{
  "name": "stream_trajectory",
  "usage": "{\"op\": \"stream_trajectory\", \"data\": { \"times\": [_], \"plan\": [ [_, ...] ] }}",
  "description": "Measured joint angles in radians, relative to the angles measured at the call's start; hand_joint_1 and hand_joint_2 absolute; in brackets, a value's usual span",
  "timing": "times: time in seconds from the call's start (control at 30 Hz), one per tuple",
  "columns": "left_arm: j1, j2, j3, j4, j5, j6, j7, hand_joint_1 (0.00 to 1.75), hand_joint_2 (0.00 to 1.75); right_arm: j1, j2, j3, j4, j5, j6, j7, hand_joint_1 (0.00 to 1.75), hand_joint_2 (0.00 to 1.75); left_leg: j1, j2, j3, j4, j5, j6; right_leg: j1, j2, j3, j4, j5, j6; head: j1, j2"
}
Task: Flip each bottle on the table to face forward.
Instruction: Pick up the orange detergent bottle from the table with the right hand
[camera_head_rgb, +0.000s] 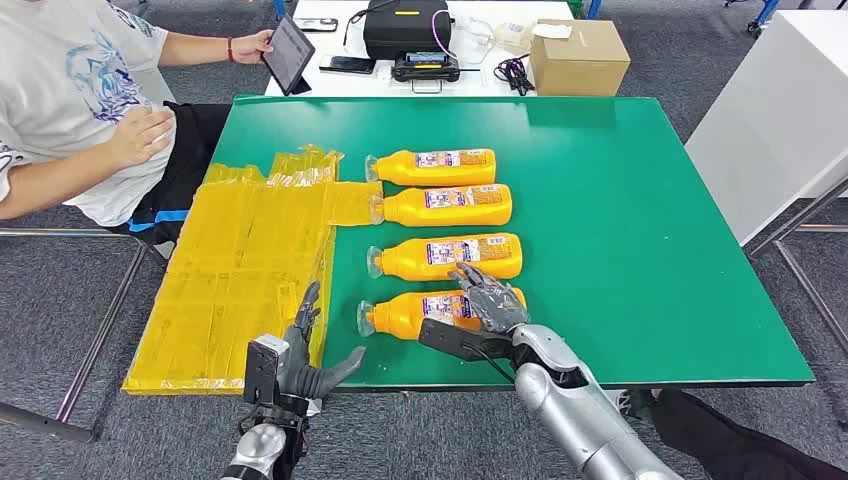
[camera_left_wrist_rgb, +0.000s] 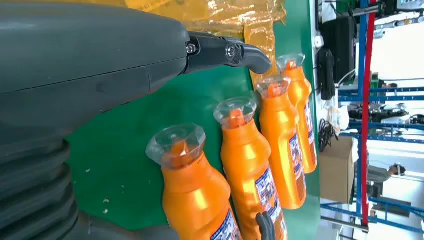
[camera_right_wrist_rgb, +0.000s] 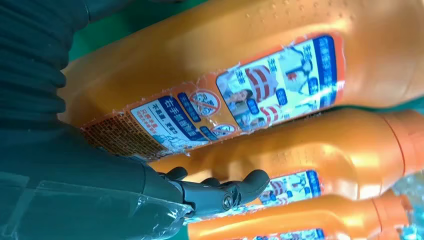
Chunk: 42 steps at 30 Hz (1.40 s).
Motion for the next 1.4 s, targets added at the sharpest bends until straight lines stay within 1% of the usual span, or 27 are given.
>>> {"op": "stream_trajectory", "data": {
  "times": [0.07,0.2,0.3,0.33,0.37,0.4,0.43,0.47,0.5,0.53,0.77,1.03,1.1,1.17,1.23,1.3,1.33,1.4],
  "plan": [
    [-0.002,0.001,0.000,0.003,0.000,0.000,-0.001,0.00,1.75,-0.012,-0.005,0.010,0.008,0.000,0.017,0.000,0.00,1.75,0.000,0.000,0.000,0.000,0.000,0.000,0.000,0.000,0.000,0.000,0.000,0.000,0.000,0.000],
    [-0.010,0.005,0.002,0.011,0.006,0.003,-0.008,0.00,1.75,-0.068,-0.024,0.055,0.046,-0.010,0.078,0.000,0.00,1.75,0.000,0.000,0.002,0.000,0.000,0.000,0.000,0.000,0.002,0.000,0.000,0.000,0.000,0.000],
    [-0.015,0.007,0.003,0.016,0.010,0.007,-0.011,0.00,1.75,-0.099,-0.037,0.081,0.071,-0.020,0.100,0.000,0.00,1.75,0.000,-0.001,0.002,0.000,0.001,0.001,0.000,0.000,0.003,0.000,0.000,0.000,0.000,0.000],
    [-0.016,0.008,0.004,0.018,0.011,0.008,-0.011,0.00,1.75,-0.105,-0.040,0.087,0.077,-0.021,0.103,0.000,0.06,1.75,0.000,-0.001,0.002,0.000,0.001,0.001,0.000,0.000,0.003,0.000,0.000,0.000,0.000,0.000],
    [-0.016,0.008,0.004,0.019,0.011,0.010,-0.011,0.00,1.75,-0.110,-0.042,0.092,0.082,-0.022,0.105,0.000,0.26,1.75,0.000,-0.001,0.002,0.000,0.001,0.001,0.000,0.000,0.003,0.000,0.000,0.000,0.000,0.000],
    [-0.017,0.008,0.004,0.020,0.012,0.010,-0.011,0.00,1.75,-0.114,-0.044,0.098,0.086,-0.023,0.107,0.000,0.65,1.75,0.000,-0.001,0.002,0.000,0.001,0.001,0.000,0.000,0.003,0.000,0.000,0.000,0.000,0.000],
    [-0.017,0.008,0.004,0.021,0.013,0.010,-0.012,0.00,1.75,-0.118,-0.046,0.103,0.089,-0.025,0.109,0.000,1.08,1.75,0.000,-0.001,0.002,0.000,0.001,0.001,0.000,0.000,0.003,0.000,0.000,0.000,0.000,0.000],
    [-0.018,0.008,0.004,0.022,0.014,0.010,-0.012,0.00,1.75,-0.122,-0.047,0.109,0.093,-0.030,0.112,0.001,1.46,1.75,0.000,-0.001,0.002,0.000,0.001,0.001,0.000,0.000,0.003,0.000,0.000,0.000,0.000,0.000],
    [-0.019,0.008,0.005,0.023,0.016,0.009,-0.012,0.00,1.75,-0.127,-0.050,0.116,0.097,-0.037,0.116,0.001,1.70,1.75,0.000,-0.001,0.002,0.000,0.001,0.001,0.000,0.000,0.003,0.000,0.000,0.000,0.000,0.000],
    [-0.019,0.008,0.005,0.024,0.017,0.008,-0.012,0.00,1.75,-0.133,-0.053,0.124,0.101,-0.046,0.119,0.001,1.75,1.75,0.000,-0.001,0.002,0.000,0.000,0.001,0.000,0.000,0.003,0.000,0.000,0.000,0.000,0.000],
    [-0.031,0.011,0.008,0.029,0.025,0.043,-0.035,0.00,1.75,-0.151,-0.063,0.162,0.120,-0.077,0.102,0.000,1.75,1.75,0.000,-0.001,0.003,0.000,0.000,0.001,0.000,0.000,0.003,0.000,0.000,0.000,0.000,0.000],
    [-0.034,0.015,0.021,0.026,0.042,0.042,-0.028,0.00,1.75,-0.132,-0.060,0.179,0.116,-0.071,0.017,0.011,1.75,1.75,0.000,0.000,0.003,0.000,0.000,0.001,0.000,0.000,0.003,0.000,0.000,0.000,0.000,0.000],
    [-0.033,0.015,0.021,0.024,0.046,0.043,-0.028,0.00,1.75,-0.110,-0.056,0.173,0.098,-0.073,-0.036,-0.002,1.75,1.75,0.000,-0.001,0.003,0.000,0.000,0.001,0.000,0.000,0.003,0.000,0.000,0.000,0.000,0.000],
    [-0.028,0.015,0.022,0.014,0.053,0.043,-0.027,0.00,1.75,-0.065,-0.045,0.149,0.061,-0.060,-0.137,-0.030,1.75,1.75,0.000,-0.001,0.001,0.000,0.000,0.001,0.000,0.000,0.003,0.000,0.000,0.000,0.000,0.000],
    [-0.016,0.015,0.023,-0.006,0.059,0.044,-0.026,0.00,1.75,0.003,-0.016,0.101,-0.006,-0.045,-0.266,-0.076,1.75,1.75,0.000,-0.001,-0.001,0.000,0.000,0.001,0.000,0.000,0.000,0.000,0.000,0.000,0.000,0.000],
    [-0.002,0.014,0.023,-0.027,0.060,0.045,-0.026,0.00,1.75,0.067,0.025,0.043,-0.091,-0.044,-0.361,-0.119,1.75,1.75,0.000,0.000,-0.003,0.000,0.000,0.001,0.000,0.000,-0.003,0.001,0.000,0.000,0.000,0.000],
    [0.004,0.013,0.023,-0.036,0.060,0.046,-0.026,0.00,1.75,0.091,0.042,0.017,-0.130,-0.044,-0.383,-0.130,1.75,1.75,0.000,0.000,-0.004,0.000,0.000,0.000,0.001,0.000,-0.004,0.001,0.000,0.000,-0.001,0.000],
    [0.011,0.011,0.023,-0.051,0.061,0.048,-0.026,0.00,1.75,0.121,0.067,-0.022,-0.191,-0.044,-0.395,-0.133,1.75,1.75,0.001,-0.001,-0.005,0.000,0.001,0.000,0.001,-0.001,-0.004,0.001,0.000,0.000,0.000,0.000]
  ]
}}
